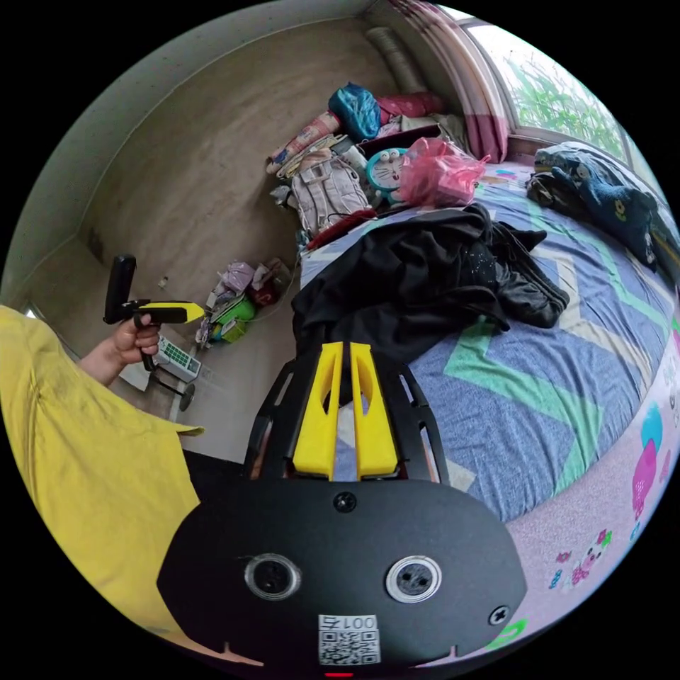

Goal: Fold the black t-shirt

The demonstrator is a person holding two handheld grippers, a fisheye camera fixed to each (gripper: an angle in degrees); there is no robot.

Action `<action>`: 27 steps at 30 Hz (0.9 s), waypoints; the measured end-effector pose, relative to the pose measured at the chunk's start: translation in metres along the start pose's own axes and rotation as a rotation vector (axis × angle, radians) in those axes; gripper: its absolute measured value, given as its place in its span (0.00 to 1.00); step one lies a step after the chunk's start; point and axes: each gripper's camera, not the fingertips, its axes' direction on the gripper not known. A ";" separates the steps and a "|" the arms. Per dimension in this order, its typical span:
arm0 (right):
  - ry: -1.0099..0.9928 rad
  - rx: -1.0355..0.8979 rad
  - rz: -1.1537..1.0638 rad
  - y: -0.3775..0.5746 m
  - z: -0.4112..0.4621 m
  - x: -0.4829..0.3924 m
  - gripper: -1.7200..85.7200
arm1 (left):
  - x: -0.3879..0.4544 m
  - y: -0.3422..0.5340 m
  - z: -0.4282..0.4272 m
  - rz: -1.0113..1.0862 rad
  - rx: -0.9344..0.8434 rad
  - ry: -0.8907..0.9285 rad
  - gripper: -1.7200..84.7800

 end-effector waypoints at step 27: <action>-0.152 0.332 1.072 -0.003 0.083 0.269 0.11 | -0.076 -0.396 0.150 0.576 -0.394 0.016 0.12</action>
